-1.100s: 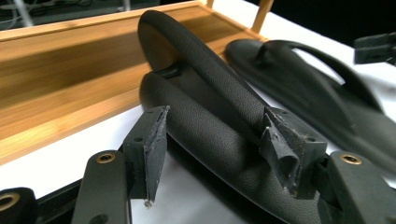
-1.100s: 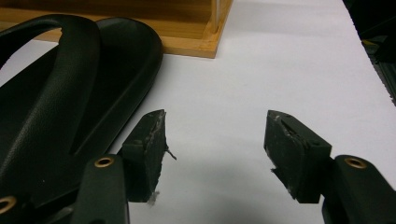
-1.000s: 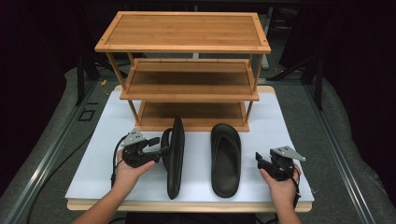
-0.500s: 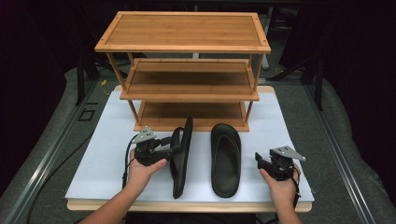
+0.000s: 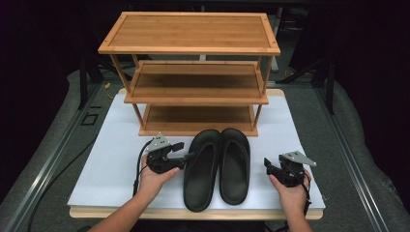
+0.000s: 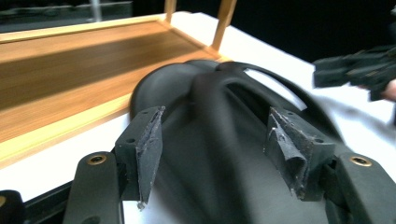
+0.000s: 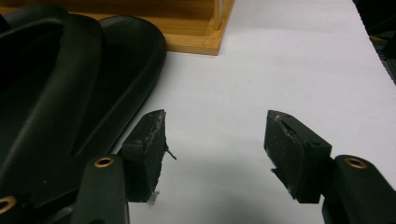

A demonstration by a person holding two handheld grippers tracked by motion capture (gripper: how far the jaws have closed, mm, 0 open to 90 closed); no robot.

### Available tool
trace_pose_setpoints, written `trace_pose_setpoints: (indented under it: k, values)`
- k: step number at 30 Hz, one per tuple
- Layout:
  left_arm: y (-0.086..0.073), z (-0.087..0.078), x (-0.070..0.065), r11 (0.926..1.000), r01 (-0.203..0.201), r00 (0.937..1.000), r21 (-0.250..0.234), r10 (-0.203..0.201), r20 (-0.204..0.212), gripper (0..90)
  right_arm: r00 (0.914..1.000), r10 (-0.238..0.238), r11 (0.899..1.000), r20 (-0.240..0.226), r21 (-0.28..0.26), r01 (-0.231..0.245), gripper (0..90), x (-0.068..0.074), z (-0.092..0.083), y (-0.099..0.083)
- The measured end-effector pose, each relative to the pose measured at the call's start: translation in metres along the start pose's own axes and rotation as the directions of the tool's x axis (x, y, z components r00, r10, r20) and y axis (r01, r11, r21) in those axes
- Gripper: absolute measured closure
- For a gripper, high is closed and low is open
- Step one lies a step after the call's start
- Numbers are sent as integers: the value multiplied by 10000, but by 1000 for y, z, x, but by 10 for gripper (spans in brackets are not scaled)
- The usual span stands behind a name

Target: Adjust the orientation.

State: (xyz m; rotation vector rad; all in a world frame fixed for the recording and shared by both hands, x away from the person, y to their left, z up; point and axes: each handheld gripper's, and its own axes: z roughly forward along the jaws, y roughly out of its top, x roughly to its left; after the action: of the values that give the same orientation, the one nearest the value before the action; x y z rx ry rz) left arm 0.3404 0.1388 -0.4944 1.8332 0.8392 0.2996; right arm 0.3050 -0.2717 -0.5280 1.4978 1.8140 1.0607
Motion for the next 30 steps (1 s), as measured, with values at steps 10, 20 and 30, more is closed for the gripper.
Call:
trace_pose_setpoints:
  k: [10,20,30]
  values:
    - [-18,6,-7,9975,113,9992,694,-139,376,412,10000,-52,10000,64,-62,53,387,0,-2,1]
    - [-33,19,-12,9894,-162,9991,1446,105,403,516,10000,-14,9998,-11,-178,13,387,1,-3,1]
    - [-34,17,-14,9850,-235,9997,1712,216,130,619,10000,-6,9999,-48,-160,5,388,0,-3,1]
